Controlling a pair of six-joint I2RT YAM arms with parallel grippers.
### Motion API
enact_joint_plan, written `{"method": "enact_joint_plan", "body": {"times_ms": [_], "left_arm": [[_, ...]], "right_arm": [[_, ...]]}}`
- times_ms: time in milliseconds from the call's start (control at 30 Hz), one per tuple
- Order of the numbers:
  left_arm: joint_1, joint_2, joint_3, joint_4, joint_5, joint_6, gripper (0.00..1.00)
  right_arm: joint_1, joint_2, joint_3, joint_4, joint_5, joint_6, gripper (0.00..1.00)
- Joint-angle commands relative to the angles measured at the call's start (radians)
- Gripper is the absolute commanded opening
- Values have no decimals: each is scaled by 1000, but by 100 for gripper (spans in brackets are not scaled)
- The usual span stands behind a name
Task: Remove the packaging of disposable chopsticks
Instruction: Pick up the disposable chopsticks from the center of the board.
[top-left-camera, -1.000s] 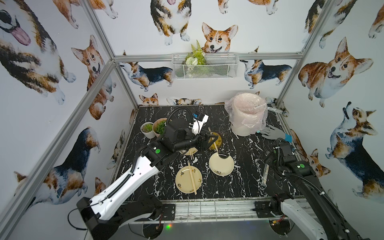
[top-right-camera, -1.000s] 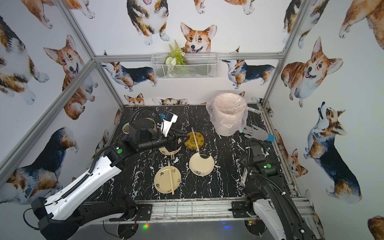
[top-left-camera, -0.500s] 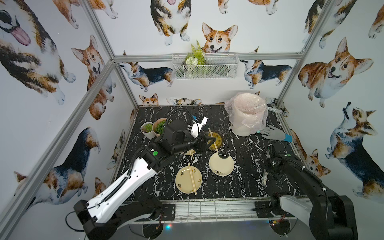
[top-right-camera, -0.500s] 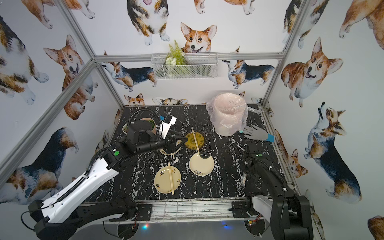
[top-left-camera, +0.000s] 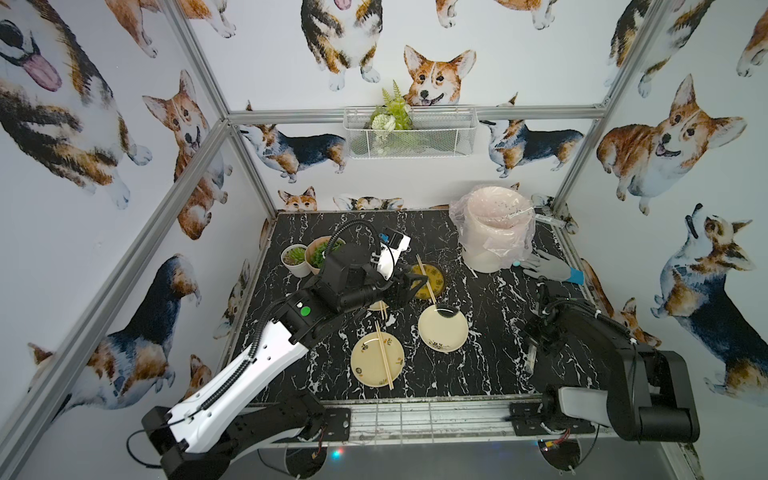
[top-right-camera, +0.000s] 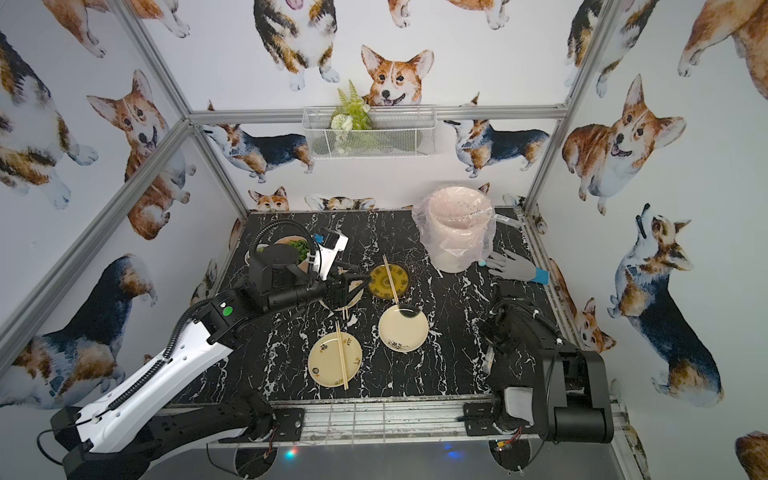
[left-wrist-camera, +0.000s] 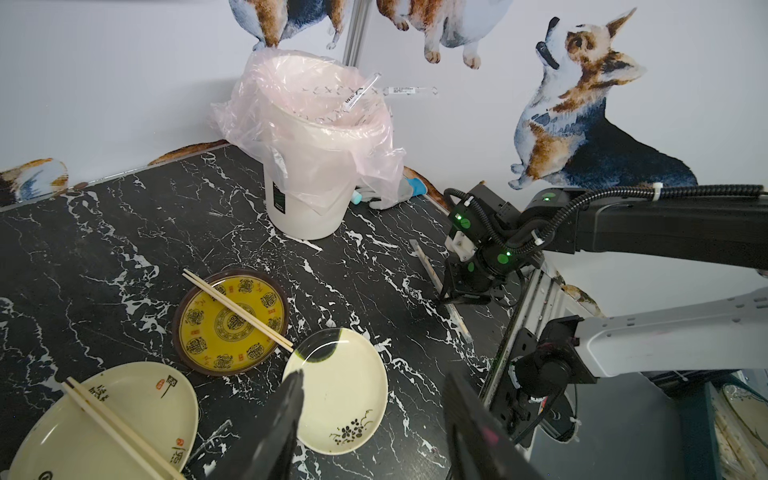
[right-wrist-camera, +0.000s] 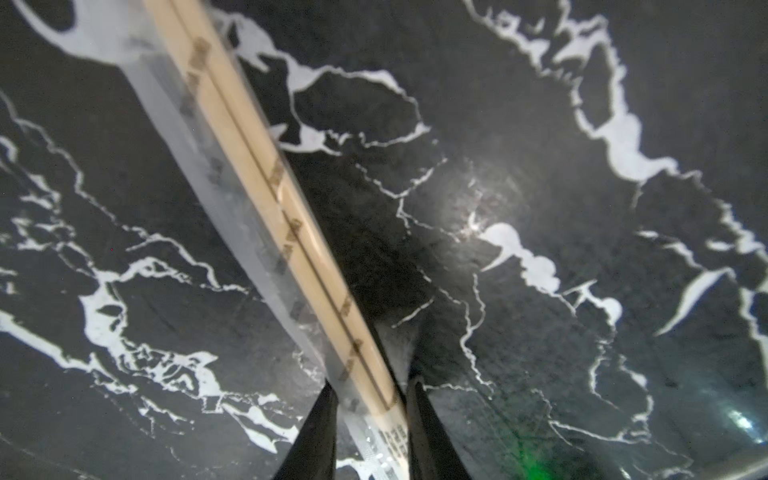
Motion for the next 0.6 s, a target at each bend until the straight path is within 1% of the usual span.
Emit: {"method": "enact_joint_plan", "body": {"times_ms": [0, 67, 133, 200, 267, 433, 567], "left_arm": [[1, -2, 7, -10, -10, 20, 56], [1, -2, 7, -9, -13, 19, 56], [1, 2, 9, -10, -15, 18, 56], [0, 6, 9, -7, -14, 16, 56], [1, 11, 11, -2, -13, 16, 57], [1, 25, 13, 12, -12, 8, 57], [1, 31, 13, 30, -11, -8, 57]], "right_arm": [[-28, 31, -44, 117, -112, -35, 24], [-45, 12, -54, 118, -120, -35, 20], [-56, -8, -62, 117, -124, -39, 14], [-62, -33, -65, 108, -120, -46, 5], [-65, -64, -64, 95, -112, -53, 0], [-65, -193, -51, 57, -134, -72, 0], [-64, -352, 0, -4, -223, -101, 0]]}}
